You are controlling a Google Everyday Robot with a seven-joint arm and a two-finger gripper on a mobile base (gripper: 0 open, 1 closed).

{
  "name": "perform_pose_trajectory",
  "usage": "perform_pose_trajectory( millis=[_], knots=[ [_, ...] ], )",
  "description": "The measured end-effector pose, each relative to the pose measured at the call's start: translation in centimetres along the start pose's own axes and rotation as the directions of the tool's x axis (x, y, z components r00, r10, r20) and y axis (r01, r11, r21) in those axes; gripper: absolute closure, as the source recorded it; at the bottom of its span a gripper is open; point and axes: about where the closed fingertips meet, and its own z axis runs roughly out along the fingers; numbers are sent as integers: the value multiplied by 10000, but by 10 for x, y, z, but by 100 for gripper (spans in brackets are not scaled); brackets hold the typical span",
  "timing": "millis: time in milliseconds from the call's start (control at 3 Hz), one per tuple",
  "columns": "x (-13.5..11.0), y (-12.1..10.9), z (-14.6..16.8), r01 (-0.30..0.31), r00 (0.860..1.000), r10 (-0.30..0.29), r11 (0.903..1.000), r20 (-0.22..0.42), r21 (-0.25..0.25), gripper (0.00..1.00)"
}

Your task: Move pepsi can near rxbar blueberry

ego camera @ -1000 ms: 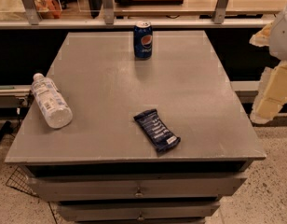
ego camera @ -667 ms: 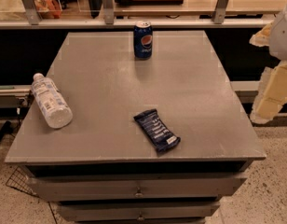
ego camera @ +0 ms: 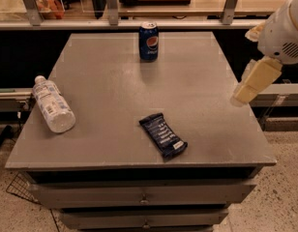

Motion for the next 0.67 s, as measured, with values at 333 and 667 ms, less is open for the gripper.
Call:
perform_pose_trajectory(
  millis=[333,667],
  knots=[
    [-11,-31,24,-570,9910,505,9971,1239,502,0],
    [-36,-54,42,-1101,9611,845,9903,2628,842,0]
  ],
)
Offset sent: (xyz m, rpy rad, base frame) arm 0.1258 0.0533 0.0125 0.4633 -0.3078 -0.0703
